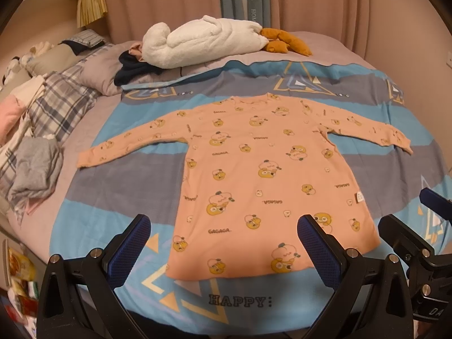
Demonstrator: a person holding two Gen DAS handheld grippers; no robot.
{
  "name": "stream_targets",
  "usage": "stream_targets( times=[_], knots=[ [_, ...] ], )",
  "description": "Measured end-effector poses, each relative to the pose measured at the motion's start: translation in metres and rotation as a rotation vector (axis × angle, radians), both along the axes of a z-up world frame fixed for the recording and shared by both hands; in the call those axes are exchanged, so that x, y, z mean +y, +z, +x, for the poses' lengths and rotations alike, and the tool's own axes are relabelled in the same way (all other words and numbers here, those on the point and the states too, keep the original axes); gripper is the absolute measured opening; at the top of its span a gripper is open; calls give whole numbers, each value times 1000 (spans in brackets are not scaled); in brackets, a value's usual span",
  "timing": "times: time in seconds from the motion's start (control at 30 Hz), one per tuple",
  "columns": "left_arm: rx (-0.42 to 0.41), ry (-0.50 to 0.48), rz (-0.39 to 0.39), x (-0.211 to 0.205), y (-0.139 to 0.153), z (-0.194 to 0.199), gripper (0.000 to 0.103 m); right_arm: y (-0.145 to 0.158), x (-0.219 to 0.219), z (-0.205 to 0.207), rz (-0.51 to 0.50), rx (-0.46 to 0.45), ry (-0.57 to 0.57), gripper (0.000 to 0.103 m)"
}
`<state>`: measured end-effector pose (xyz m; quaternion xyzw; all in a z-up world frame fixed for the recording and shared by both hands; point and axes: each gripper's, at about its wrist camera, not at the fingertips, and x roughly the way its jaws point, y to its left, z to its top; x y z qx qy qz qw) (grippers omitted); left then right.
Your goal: Fold small clothes
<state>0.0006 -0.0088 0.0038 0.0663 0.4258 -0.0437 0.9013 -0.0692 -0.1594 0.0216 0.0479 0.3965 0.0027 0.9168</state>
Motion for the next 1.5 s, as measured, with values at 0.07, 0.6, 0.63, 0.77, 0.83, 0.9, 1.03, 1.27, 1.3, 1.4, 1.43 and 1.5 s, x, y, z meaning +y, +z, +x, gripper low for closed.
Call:
stream_targets(
  times=[0.07, 0.6, 0.63, 0.77, 0.83, 0.9, 1.03, 1.27, 1.3, 1.4, 1.43, 1.5],
  knots=[
    [1, 0, -1, 0, 0, 0, 102, 1, 2, 0, -2, 0, 0, 103],
    [7, -2, -7, -2, -1, -1, 102, -3, 4, -1, -5, 5, -6, 103],
    [8, -1, -7, -3, -1, -1, 102, -3, 4, -2, -3, 5, -7, 103],
    [6, -2, -8, -2, -1, -1, 102, -4, 4, -2, -2, 4, -8, 103],
    [7, -4, -8, -3, -1, -1, 102, -4, 3, -2, 0, 5, -7, 103],
    [6, -2, -9, -2, -2, -2, 102, -4, 4, -2, -2, 5, -7, 103],
    [7, -2, -9, -3, -2, -2, 102, -4, -1, -1, -3, 3, -13, 103],
    [7, -2, -9, -2, -2, -2, 102, -5, -2, -2, -1, 3, -16, 103],
    [7, -3, -9, -2, -2, -2, 102, -5, -2, -2, -2, 3, -16, 103],
    [8, -3, -9, -3, -2, -2, 102, -4, -2, -1, -1, 4, -16, 103],
    [9, -3, -9, -2, -2, -2, 102, -4, -2, -1, -1, 4, -16, 103],
    [8, -3, -9, -1, -2, -1, 102, -4, -2, -1, -1, 4, -16, 103]
  ],
)
